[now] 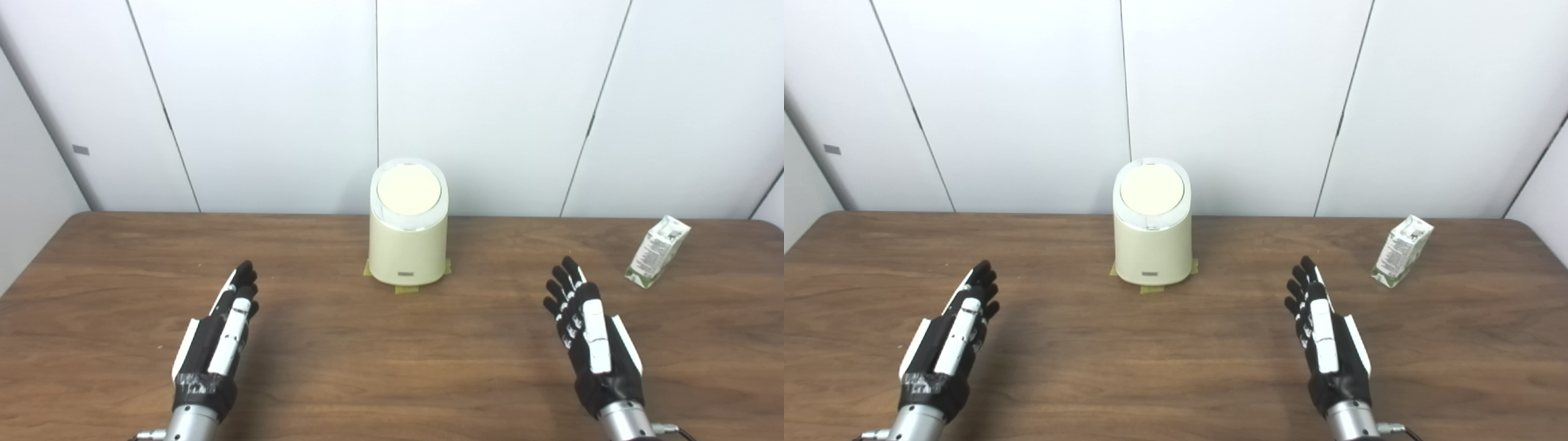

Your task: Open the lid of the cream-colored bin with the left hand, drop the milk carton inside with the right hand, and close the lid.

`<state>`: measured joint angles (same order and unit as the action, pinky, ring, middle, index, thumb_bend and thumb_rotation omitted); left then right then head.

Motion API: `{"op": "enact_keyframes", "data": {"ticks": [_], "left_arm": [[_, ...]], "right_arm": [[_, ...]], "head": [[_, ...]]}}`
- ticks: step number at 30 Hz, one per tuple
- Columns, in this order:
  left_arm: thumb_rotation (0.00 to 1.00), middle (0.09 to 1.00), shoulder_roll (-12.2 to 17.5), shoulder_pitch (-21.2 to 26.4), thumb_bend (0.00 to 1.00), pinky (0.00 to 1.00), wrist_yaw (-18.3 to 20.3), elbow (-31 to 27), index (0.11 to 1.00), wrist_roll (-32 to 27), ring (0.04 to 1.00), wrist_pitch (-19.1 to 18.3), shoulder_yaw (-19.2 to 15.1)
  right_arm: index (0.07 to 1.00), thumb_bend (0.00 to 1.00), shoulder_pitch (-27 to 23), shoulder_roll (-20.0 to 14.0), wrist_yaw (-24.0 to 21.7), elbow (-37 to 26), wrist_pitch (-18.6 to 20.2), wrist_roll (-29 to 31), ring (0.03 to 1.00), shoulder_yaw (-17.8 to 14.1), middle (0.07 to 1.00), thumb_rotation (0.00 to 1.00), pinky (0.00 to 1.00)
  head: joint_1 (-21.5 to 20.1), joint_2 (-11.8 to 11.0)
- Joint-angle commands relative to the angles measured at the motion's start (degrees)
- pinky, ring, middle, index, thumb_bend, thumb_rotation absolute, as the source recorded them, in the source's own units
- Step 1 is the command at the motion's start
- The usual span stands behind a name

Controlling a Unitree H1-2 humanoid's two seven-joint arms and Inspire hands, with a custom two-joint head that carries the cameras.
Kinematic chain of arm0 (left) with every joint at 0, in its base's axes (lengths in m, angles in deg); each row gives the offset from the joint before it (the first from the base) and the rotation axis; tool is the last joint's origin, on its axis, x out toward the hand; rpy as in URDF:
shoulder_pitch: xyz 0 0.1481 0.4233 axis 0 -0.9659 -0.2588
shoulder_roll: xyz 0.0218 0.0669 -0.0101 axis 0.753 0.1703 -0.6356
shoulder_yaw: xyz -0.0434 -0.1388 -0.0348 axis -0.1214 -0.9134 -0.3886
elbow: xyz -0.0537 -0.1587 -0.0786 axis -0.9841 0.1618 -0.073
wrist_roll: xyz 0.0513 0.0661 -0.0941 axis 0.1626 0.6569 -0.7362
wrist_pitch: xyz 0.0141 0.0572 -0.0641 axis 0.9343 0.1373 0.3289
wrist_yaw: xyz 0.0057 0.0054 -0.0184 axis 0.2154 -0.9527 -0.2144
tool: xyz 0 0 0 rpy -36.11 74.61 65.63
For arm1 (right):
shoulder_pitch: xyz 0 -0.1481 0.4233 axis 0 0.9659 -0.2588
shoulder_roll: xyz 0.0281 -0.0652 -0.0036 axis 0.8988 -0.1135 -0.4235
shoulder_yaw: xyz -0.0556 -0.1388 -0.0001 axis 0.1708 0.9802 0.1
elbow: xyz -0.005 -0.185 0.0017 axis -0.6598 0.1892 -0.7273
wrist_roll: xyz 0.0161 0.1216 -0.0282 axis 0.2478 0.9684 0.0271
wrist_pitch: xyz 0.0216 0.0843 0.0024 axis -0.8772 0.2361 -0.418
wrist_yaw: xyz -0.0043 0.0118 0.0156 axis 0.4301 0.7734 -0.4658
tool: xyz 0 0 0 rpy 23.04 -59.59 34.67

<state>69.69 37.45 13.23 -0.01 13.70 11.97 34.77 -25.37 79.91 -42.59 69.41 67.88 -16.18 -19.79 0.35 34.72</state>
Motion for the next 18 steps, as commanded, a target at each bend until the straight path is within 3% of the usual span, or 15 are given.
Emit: {"op": "enact_keyframes", "data": {"ticks": [1, 10, 18], "left_arm": [[0.73, 0.986, 0.0, 0.39, 0.31, 1.0, -0.09, -2.29, 0.973, -0.43, 1.0, 0.28, 0.08], [0.73, 0.991, -0.25, 0.53, 0.29, 1.0, -0.33, -2.41, 0.98, -0.48, 1.0, 0.21, -0.05], [0.72, 0.989, -0.16, 0.36, 0.34, 1.0, -0.18, -3.43, 0.985, -1.02, 1.0, -0.87, -0.08]], "right_arm": [[0.985, 0.65, -1.26, -0.08, -0.23, -2.63, -0.83, 0.05, 0.967, 0.07, 0.982, 1.0, 0.95], [0.988, 0.64, -1.24, -0.27, -0.32, -2.39, -0.73, 0.61, 0.972, -0.47, 0.986, 1.0, 0.96], [0.984, 0.64, -1.08, 0.0, -0.09, -3.56, 0.41, 0.4, 0.968, -0.19, 0.98, 1.0, 0.95]], "head": [[0.04, 0.07], [0.4, 0.85], [-0.19, 0.9]]}}
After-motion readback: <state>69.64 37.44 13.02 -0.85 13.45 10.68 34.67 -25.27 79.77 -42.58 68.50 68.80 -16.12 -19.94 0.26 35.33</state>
